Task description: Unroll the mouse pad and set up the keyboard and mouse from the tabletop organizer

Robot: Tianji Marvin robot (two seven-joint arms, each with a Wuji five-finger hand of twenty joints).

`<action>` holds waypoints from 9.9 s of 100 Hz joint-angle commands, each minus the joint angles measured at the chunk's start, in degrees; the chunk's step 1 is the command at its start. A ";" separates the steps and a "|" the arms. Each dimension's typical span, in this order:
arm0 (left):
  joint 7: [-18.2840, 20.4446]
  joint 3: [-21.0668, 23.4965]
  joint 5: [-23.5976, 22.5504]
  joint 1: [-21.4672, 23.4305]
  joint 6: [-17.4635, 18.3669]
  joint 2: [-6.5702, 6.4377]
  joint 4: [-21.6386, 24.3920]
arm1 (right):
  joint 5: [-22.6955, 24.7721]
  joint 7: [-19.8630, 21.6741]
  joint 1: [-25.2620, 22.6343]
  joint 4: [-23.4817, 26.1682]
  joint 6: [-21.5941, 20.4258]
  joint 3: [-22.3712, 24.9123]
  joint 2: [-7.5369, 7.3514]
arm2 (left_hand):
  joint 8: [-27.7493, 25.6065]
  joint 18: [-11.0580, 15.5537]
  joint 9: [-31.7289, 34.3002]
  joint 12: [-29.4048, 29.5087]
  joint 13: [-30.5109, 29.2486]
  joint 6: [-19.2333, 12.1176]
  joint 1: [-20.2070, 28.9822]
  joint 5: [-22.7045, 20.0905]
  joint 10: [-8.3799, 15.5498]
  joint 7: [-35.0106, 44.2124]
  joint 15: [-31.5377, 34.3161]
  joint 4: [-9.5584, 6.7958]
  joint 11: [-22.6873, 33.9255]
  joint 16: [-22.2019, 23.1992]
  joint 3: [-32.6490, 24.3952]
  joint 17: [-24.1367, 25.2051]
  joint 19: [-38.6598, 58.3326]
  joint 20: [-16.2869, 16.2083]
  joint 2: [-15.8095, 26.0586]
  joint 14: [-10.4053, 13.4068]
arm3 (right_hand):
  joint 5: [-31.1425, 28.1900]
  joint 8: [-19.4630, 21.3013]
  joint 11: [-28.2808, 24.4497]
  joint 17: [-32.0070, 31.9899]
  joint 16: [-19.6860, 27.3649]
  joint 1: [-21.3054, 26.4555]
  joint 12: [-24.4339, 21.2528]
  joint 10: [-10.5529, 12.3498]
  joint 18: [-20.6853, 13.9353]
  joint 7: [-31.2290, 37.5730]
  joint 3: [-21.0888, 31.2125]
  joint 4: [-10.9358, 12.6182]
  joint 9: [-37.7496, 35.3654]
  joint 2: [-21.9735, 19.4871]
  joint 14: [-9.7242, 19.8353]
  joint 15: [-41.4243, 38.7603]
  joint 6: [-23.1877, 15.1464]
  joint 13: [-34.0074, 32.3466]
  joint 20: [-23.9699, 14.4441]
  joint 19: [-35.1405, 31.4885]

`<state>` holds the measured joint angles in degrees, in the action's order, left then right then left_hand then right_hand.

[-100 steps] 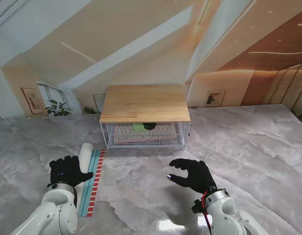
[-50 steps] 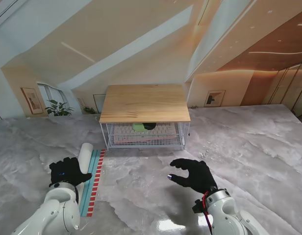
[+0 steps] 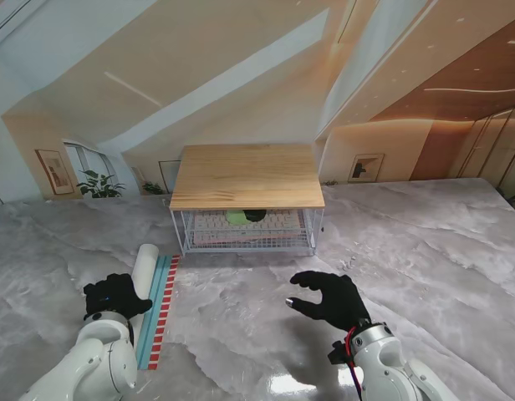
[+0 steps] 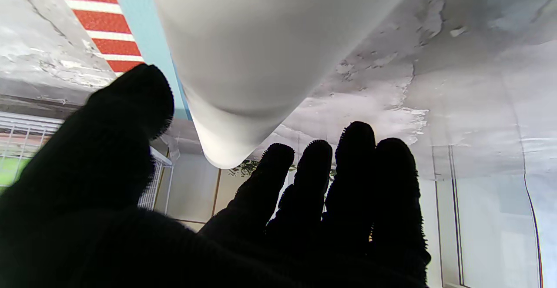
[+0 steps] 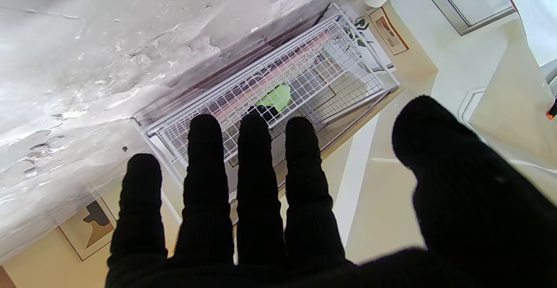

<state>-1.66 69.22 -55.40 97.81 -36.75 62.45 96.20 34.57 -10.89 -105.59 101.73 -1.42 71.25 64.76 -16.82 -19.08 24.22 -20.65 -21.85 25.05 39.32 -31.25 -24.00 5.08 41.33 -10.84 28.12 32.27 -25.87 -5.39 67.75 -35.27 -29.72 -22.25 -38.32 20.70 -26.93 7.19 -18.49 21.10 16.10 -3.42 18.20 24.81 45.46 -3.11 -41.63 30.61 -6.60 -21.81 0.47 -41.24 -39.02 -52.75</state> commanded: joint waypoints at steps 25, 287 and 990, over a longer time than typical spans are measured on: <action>2.12 -1.75 -2.73 -1.16 -0.60 -0.32 -1.74 | 0.08 0.47 -0.51 0.15 -0.08 -0.17 0.16 | -3.06 -0.94 2.12 -2.47 -4.96 0.73 1.83 -0.99 -1.47 1.00 2.20 -0.42 2.43 1.78 -7.25 -3.64 2.73 -2.17 -5.87 -1.62 | -0.15 0.19 0.24 -0.90 0.24 -0.06 -0.30 0.17 -0.34 -0.74 -0.39 0.04 1.21 -0.46 0.79 -0.07 -0.28 2.44 0.10 0.39; -27.12 12.50 17.51 20.07 26.82 6.39 17.47 | -12.51 2.31 0.87 0.38 -0.94 -1.80 1.22 | -12.24 -7.78 35.79 -25.70 -36.04 -12.75 19.28 -8.08 5.18 50.52 19.54 2.37 5.84 7.17 -18.79 -34.10 21.34 -2.46 -12.06 3.99 | 1.94 -0.07 -1.62 9.76 0.33 0.39 0.58 -2.66 -0.81 -1.06 0.26 0.13 3.15 0.78 -2.54 -2.65 2.47 1.14 -0.19 -6.90; -8.46 5.42 24.66 4.01 28.79 3.43 1.47 | -20.51 21.30 6.35 2.10 27.77 6.02 -1.19 | -1.87 -0.13 15.84 1.16 1.92 -14.28 1.37 -6.15 10.54 19.41 -9.52 -2.37 -6.01 -9.15 -0.81 4.47 -7.34 4.03 14.44 1.49 | -10.72 33.77 -52.64 62.59 -23.39 23.60 43.04 -8.28 -26.01 50.68 26.50 13.83 -16.97 24.04 27.17 -75.06 -2.73 -34.69 -15.29 -66.91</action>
<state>-10.79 74.79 -30.97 101.64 -8.27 65.54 97.22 13.40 9.72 -98.87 103.74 25.77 76.52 64.40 -18.97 -19.95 41.06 -19.83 -21.67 11.81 41.76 -38.06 -15.02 23.90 31.86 -11.50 21.87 23.06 -27.50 -1.60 59.77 -31.51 -16.85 -21.64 -45.88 54.06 -76.50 66.94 -40.44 41.24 56.04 0.93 2.52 73.64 68.02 8.55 -58.77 56.27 5.49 -94.36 -2.33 -70.53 -52.46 -101.99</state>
